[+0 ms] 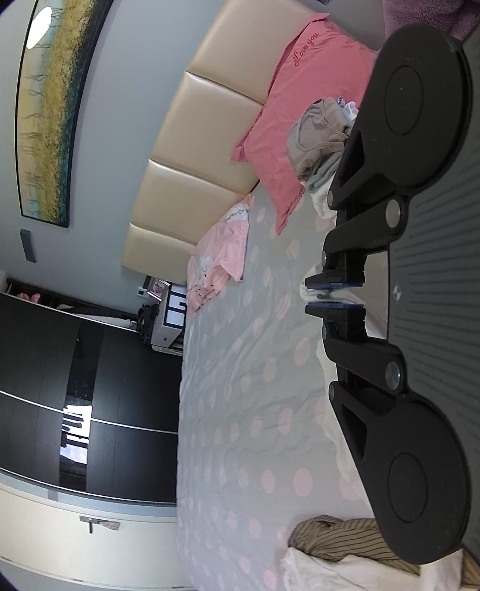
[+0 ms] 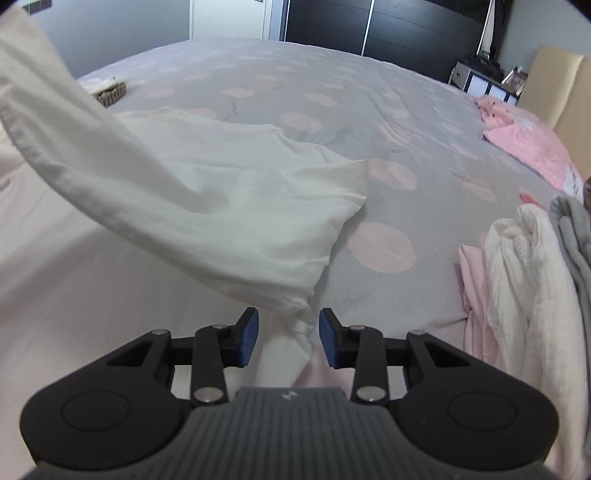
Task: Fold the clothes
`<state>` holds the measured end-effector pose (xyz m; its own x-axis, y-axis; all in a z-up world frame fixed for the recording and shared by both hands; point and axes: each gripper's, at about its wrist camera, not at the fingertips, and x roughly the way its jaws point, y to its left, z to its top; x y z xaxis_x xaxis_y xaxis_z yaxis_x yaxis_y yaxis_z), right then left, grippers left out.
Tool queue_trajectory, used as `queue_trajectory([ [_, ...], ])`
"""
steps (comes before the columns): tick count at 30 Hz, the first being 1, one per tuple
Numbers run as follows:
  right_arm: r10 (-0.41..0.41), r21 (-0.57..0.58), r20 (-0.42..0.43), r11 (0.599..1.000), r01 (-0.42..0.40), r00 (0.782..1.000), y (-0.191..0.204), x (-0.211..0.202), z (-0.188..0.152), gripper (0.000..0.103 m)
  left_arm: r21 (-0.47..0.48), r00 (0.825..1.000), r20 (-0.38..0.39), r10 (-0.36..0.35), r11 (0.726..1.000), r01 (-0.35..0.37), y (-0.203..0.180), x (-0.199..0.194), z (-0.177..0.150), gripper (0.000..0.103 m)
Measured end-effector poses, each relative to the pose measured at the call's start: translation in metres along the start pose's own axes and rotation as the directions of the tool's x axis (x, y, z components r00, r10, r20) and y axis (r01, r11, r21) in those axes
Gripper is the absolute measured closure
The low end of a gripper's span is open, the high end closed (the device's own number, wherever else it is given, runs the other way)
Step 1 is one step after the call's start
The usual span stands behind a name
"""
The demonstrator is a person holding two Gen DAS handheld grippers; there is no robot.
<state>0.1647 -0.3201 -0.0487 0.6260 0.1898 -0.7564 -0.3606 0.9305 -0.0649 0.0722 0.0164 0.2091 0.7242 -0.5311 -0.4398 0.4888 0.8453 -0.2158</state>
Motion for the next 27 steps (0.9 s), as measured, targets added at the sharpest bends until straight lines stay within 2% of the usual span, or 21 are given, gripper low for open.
queue_trajectory([
  [1, 0.011, 0.008, -0.002, 1.000, -0.011, 1.000, -0.003, 0.001, 0.002, 0.077, 0.013, 1.000, 0.002, 0.000, 1.000, 0.000, -0.003, 0.001, 0.004, 0.098],
  [2, 0.016, 0.012, -0.010, 1.000, -0.016, 1.000, -0.005, 0.002, 0.004, 0.091, 0.025, 1.000, 0.004, 0.000, 1.000, 0.000, -0.007, 0.002, 0.008, 0.098],
  [5, -0.032, 0.003, -0.025, 0.999, 0.032, 0.999, -0.010, 0.003, 0.007, 0.097, 0.040, 1.000, 0.024, -0.006, 0.999, 0.005, -0.017, 0.004, 0.017, 0.098],
  [8, -0.086, 0.037, -0.027, 0.996, 0.087, 0.996, -0.025, 0.000, 0.009, 0.098, 0.038, 0.999, 0.045, -0.030, 0.999, 0.029, -0.028, 0.004, 0.021, 0.098],
  [10, -0.095, 0.037, -0.026, 0.995, 0.096, 0.995, -0.033, 0.000, 0.008, 0.098, 0.040, 0.998, 0.029, -0.057, 0.998, 0.055, -0.036, 0.006, 0.018, 0.098],
  [14, -0.078, 0.061, -0.044, 0.995, 0.080, 0.996, -0.042, 0.006, -0.001, 0.099, 0.060, 0.988, -0.036, -0.151, 0.986, 0.153, -0.061, -0.003, 0.004, 0.098],
  [16, -0.066, 0.085, -0.052, 0.994, 0.070, 0.996, -0.047, 0.010, -0.004, 0.099, 0.105, 0.973, -0.095, -0.212, 0.969, 0.222, -0.083, -0.011, -0.010, 0.098],
  [17, -0.065, 0.089, -0.057, 0.994, 0.070, 0.996, -0.048, 0.010, -0.005, 0.099, 0.126, 0.960, -0.133, -0.245, 0.957, 0.262, -0.095, -0.015, -0.019, 0.098],
  [19, -0.066, 0.090, -0.063, 0.993, 0.072, 0.996, -0.049, 0.011, -0.006, 0.099, 0.128, 0.919, -0.222, -0.327, 0.924, 0.360, -0.117, -0.017, -0.040, 0.098],
  [23, -0.059, 0.086, -0.071, 0.994, 0.065, 0.996, -0.050, 0.011, -0.008, 0.099, 0.080, 0.798, -0.398, -0.453, 0.849, 0.522, -0.165, -0.005, -0.087, 0.098],
  [27, -0.059, 0.075, -0.074, 0.995, 0.064, 0.996, -0.052, 0.009, -0.009, 0.099, 0.021, 0.694, -0.495, -0.523, 0.791, 0.612, -0.200, 0.020, -0.129, 0.098],
])
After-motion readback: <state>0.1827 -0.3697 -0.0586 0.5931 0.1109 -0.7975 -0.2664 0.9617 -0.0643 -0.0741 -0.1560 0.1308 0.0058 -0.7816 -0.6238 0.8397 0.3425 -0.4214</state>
